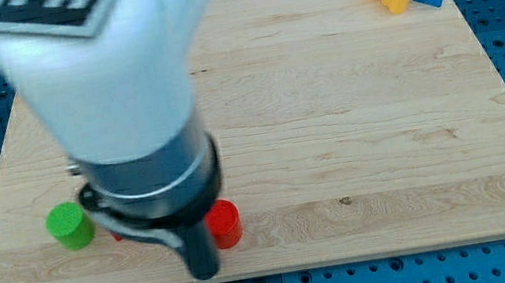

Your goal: Push red circle towards green star

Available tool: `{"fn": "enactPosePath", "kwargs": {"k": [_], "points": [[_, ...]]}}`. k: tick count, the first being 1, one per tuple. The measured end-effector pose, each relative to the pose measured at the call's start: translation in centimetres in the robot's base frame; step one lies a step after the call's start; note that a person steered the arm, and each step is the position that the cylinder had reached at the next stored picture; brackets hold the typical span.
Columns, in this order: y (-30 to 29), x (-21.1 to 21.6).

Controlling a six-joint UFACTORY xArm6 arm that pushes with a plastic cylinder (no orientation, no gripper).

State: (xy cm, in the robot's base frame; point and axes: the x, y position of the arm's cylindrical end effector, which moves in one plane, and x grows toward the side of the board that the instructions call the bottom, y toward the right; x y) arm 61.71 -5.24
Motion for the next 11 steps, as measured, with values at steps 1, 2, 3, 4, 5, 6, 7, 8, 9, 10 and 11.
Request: {"fn": "enactPosePath", "kwargs": {"k": [1, 2, 3, 4, 5, 6, 7, 8, 9, 10, 11], "points": [[4.5, -1.7], [6.4, -2.4], [6.4, 0.2], [5.7, 0.2], [5.5, -1.3], [5.9, -2.6], [5.9, 0.1], [4.5, -0.2], [3.7, -2.6], [3.7, -4.3], [3.7, -0.5]]}}
